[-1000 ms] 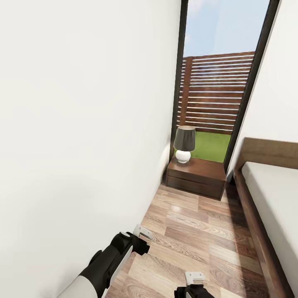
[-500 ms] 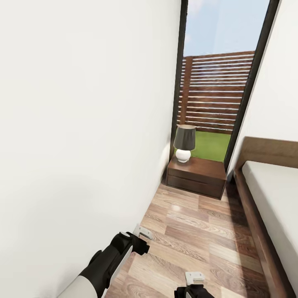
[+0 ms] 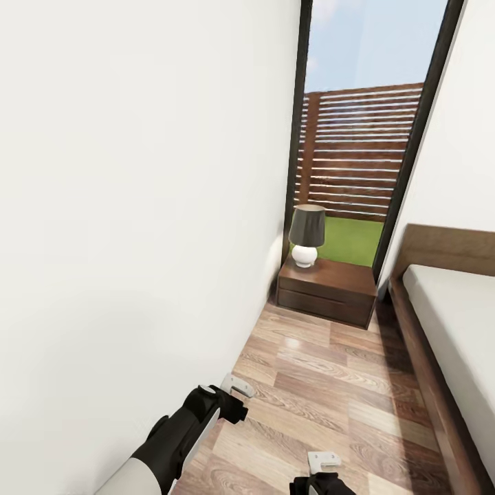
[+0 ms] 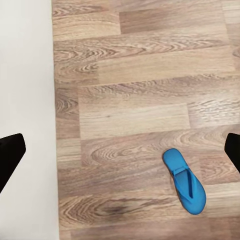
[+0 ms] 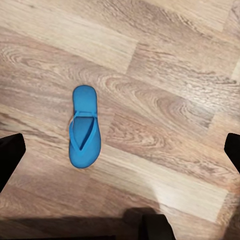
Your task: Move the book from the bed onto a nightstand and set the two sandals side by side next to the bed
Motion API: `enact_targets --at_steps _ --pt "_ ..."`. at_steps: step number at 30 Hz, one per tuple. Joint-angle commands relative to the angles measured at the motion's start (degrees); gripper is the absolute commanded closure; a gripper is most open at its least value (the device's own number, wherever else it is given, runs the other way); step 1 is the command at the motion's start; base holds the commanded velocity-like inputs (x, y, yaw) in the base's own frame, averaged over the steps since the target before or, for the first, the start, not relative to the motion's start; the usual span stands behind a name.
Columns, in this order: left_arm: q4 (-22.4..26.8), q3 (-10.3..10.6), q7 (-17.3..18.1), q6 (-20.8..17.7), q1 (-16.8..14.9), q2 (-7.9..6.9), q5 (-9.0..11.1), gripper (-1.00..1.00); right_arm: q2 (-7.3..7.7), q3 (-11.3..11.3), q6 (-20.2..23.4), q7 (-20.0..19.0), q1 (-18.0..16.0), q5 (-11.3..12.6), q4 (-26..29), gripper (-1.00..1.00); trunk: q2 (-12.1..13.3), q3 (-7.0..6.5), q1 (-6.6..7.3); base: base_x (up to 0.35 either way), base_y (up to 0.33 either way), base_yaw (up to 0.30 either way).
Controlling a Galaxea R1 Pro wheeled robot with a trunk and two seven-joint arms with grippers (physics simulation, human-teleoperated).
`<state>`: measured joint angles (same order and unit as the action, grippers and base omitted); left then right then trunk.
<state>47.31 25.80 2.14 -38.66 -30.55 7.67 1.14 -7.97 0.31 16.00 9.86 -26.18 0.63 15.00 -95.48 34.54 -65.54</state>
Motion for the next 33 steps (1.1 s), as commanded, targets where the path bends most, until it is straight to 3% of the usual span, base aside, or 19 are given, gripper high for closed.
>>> enact_targets --at_steps 1,8,33 --pt "0.06 0.04 0.06 -0.28 -0.04 -0.02 0.10 -1.00 -0.02 0.04 0.35 0.22 -0.01 0.07 0.12 -1.00 -0.03 0.06 0.00 0.000 0.000 0.000" --pt "0.06 0.05 0.07 -0.32 -0.02 -0.02 0.10 -1.00 -0.02 0.05 0.34 0.21 -0.01 0.07 0.11 -1.00 -0.03 0.06 0.00 0.000 0.000 0.000" --pt "0.06 0.12 0.13 -0.36 0.02 -0.11 0.01 -1.00 0.01 0.00 0.35 0.25 -0.01 -0.04 0.34 -1.00 -10.06 4.55 -5.49 0.000 0.000 0.000"
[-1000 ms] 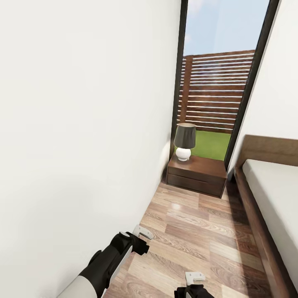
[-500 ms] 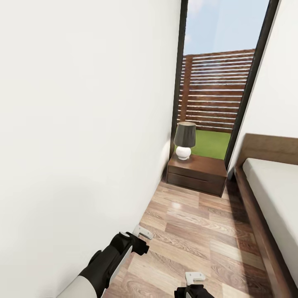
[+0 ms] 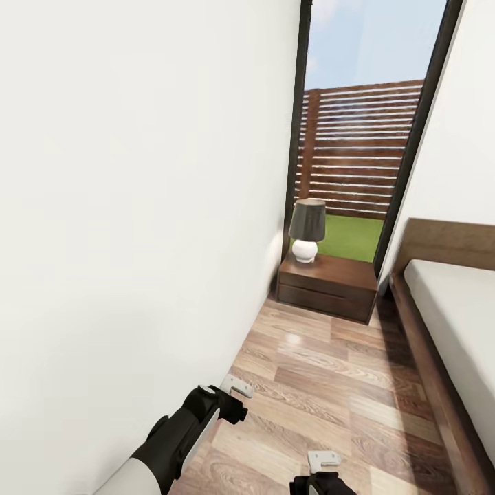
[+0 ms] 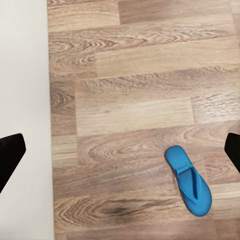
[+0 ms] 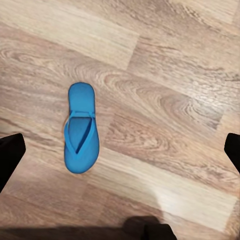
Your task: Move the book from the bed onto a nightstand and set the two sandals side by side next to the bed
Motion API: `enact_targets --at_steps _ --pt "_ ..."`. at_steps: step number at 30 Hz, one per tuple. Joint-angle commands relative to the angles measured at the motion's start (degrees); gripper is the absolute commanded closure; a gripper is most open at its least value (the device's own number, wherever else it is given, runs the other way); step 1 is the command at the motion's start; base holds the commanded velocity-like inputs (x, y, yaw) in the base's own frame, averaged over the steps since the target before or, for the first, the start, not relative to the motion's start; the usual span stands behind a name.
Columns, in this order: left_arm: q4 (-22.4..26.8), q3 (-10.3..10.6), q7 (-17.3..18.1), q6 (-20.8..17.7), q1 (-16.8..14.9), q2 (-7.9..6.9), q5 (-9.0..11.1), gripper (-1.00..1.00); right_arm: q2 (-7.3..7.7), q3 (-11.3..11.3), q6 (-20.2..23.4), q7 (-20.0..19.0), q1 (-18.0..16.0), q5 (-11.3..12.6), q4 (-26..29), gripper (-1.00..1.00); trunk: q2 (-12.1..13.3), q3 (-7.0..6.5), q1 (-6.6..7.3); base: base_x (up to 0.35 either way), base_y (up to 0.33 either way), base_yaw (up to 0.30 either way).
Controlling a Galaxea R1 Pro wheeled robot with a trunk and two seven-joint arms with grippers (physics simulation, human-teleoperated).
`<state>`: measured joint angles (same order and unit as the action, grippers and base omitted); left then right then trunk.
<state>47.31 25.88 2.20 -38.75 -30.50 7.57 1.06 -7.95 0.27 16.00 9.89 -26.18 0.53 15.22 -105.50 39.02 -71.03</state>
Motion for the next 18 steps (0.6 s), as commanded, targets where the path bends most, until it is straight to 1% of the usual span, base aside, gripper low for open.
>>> enact_targets --at_steps 1,18 --pt "0.06 0.04 0.07 -0.28 -0.05 -0.01 0.09 -1.00 -0.02 0.05 0.35 0.21 -0.01 0.05 0.15 -1.00 -0.44 0.24 -0.22 0.000 0.000 0.000" --pt "0.06 0.00 0.03 -0.25 -0.03 -0.08 0.10 -1.00 -0.11 0.19 0.25 -0.18 -0.01 -0.09 0.16 -1.00 -7.26 3.29 -3.95 0.000 0.000 0.000"
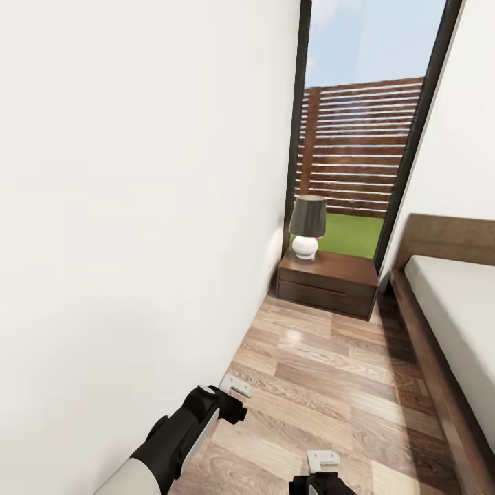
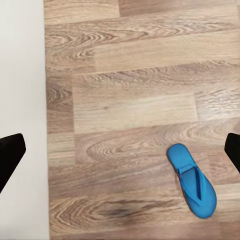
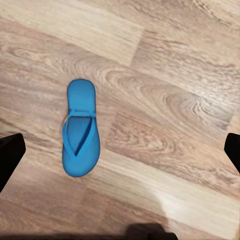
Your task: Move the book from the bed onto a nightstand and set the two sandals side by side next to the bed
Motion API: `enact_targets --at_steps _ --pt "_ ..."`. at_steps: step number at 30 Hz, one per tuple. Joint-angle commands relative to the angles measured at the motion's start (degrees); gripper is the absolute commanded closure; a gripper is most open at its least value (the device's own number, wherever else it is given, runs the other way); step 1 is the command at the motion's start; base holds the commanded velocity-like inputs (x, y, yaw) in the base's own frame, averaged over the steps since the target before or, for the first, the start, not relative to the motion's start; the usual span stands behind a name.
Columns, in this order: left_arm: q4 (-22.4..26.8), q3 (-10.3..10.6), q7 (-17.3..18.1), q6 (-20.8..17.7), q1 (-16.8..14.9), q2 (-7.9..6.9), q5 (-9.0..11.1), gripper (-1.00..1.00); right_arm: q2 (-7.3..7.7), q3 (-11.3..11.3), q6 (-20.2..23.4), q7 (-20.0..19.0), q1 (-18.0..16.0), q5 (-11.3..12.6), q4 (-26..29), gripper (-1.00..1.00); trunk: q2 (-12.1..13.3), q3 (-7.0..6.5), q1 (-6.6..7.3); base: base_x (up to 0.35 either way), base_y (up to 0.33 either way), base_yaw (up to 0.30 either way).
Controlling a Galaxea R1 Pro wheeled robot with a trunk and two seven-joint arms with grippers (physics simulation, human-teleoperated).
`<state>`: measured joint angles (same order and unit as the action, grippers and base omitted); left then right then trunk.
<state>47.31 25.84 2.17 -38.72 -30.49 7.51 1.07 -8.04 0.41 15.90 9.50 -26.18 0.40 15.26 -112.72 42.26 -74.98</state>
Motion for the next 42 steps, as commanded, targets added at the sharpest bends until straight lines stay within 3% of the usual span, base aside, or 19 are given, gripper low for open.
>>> enact_targets --at_steps 1,16,38,42 --pt "0.06 0.03 0.08 -0.28 -0.03 -0.04 0.09 -1.00 0.00 0.05 0.25 0.15 -0.01 0.04 0.12 -1.00 -0.44 0.24 -0.22 0.000 0.000 0.000" --pt "0.06 0.05 0.06 -0.28 -0.02 -0.04 0.07 -1.00 0.05 0.06 -0.33 -0.33 -0.01 0.14 0.20 -1.00 -6.46 2.93 -3.51 0.000 0.000 0.000" --pt "0.06 0.08 0.03 -0.21 -0.03 -0.09 0.07 -1.00 -0.02 0.11 -0.42 -0.36 -0.01 0.21 0.29 -1.00 -6.46 3.05 -3.51 0.000 0.000 0.070" --pt "0.06 0.09 0.03 -0.21 -0.01 -0.11 0.07 -1.00 -0.02 0.11 -0.42 -0.36 -0.01 0.22 0.29 -1.00 -8.06 3.77 -4.39 0.000 0.000 0.007"
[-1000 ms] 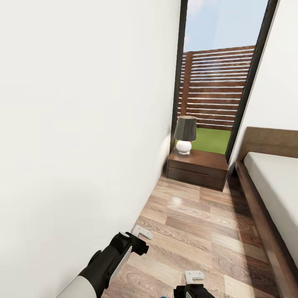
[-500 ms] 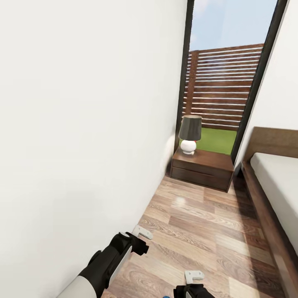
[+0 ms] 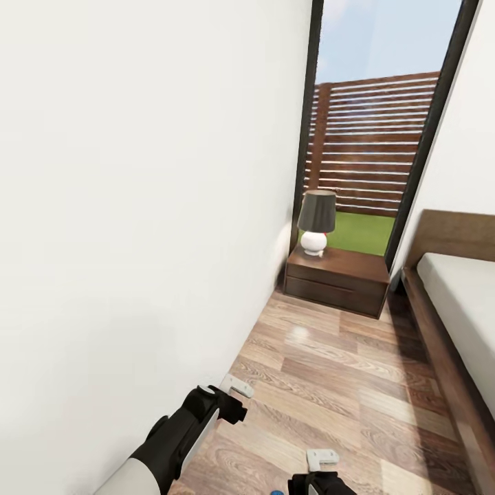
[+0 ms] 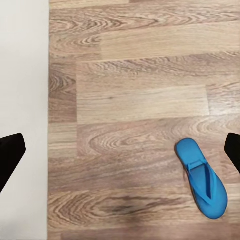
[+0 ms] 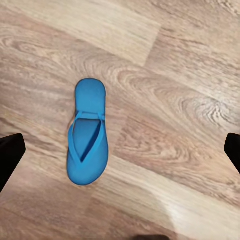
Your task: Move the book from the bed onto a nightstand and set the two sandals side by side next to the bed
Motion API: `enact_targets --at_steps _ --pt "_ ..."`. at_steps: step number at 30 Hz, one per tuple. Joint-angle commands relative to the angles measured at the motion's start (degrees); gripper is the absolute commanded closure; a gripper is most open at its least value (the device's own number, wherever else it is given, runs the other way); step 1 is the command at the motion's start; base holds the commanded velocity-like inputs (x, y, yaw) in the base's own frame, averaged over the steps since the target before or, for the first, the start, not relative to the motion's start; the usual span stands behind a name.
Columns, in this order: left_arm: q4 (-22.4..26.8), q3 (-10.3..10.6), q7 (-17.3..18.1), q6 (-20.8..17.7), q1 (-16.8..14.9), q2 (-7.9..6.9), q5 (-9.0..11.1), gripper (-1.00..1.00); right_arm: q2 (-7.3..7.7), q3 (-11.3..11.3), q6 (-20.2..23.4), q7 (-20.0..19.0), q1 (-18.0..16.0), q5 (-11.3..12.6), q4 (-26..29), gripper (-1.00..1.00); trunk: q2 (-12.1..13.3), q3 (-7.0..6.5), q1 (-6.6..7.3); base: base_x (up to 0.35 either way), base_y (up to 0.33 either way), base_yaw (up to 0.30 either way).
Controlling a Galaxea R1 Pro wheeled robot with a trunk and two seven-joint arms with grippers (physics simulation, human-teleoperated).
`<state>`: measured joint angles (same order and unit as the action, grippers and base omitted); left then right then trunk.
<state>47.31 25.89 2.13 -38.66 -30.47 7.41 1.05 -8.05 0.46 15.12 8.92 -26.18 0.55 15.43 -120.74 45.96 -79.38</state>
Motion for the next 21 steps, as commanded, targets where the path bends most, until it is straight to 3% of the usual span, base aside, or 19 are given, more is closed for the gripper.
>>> enact_targets --at_steps 1,11,21 --pt "0.06 0.04 0.07 -0.28 -0.03 0.00 0.09 -1.00 0.00 0.06 0.35 0.22 -0.01 0.06 0.12 -1.00 -0.44 0.25 -0.22 0.000 0.000 0.027" --pt "0.06 0.04 0.07 -0.27 -0.04 0.01 0.09 -1.00 -0.04 0.05 0.35 0.22 -0.01 0.06 0.12 -1.00 -1.24 0.88 -0.66 0.000 0.000 0.107" --pt "0.06 0.04 0.07 -0.27 -0.06 0.01 0.05 -1.00 -0.04 0.06 0.31 0.22 -0.01 0.06 0.12 -1.00 -1.24 0.97 -0.66 0.000 0.000 0.031"
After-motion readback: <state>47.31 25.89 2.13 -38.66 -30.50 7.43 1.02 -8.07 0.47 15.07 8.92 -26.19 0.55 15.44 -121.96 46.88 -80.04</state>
